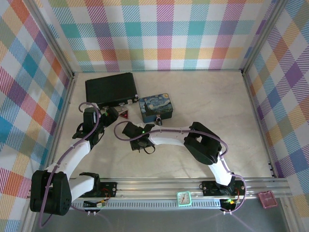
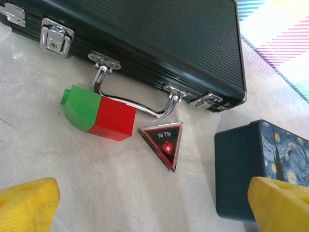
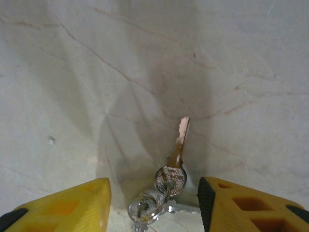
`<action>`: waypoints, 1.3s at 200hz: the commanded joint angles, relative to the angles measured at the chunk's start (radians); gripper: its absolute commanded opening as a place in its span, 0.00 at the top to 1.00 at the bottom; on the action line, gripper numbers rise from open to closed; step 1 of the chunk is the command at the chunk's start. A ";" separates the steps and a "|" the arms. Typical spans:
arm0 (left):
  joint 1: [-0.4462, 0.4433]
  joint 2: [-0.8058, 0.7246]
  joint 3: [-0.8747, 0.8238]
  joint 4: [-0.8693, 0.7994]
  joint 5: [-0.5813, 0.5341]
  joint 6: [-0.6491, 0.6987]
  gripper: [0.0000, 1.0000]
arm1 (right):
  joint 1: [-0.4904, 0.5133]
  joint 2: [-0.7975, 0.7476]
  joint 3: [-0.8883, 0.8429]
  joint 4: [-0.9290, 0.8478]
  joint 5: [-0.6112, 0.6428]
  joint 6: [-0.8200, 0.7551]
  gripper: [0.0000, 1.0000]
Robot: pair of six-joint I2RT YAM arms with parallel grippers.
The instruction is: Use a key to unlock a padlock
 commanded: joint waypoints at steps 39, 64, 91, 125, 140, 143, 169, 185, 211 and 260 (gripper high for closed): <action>-0.003 0.025 0.009 0.048 0.043 -0.002 0.00 | 0.014 0.051 0.046 -0.107 0.080 0.066 0.65; -0.003 0.025 0.012 0.047 0.051 0.001 0.00 | 0.014 0.037 0.029 -0.153 0.105 0.060 0.64; -0.003 0.022 0.010 0.044 0.054 0.002 0.00 | 0.014 0.022 0.001 -0.170 0.123 0.061 0.69; -0.002 0.013 0.008 0.043 0.075 -0.004 0.00 | 0.002 0.000 -0.035 -0.141 0.117 0.024 0.89; -0.003 0.000 0.004 0.041 0.105 -0.007 0.00 | -0.033 -0.052 -0.112 -0.058 0.071 -0.007 1.00; -0.002 -0.002 0.003 0.041 0.111 -0.009 0.00 | -0.043 -0.067 -0.133 -0.040 0.061 -0.009 1.00; -0.003 -0.027 0.002 0.033 0.160 -0.048 0.00 | -0.135 -0.211 -0.324 0.178 -0.073 -0.143 1.00; -0.006 -0.042 -0.005 0.057 0.213 -0.101 0.00 | -0.194 -0.302 -0.414 0.242 -0.153 -0.223 1.00; -0.030 -0.064 -0.044 0.154 0.292 -0.219 0.00 | -0.309 -0.460 -0.563 0.364 -0.345 -0.305 1.00; -0.214 -0.069 -0.034 0.185 0.238 -0.265 0.00 | -0.496 -0.636 -0.674 0.409 -0.553 -0.366 1.00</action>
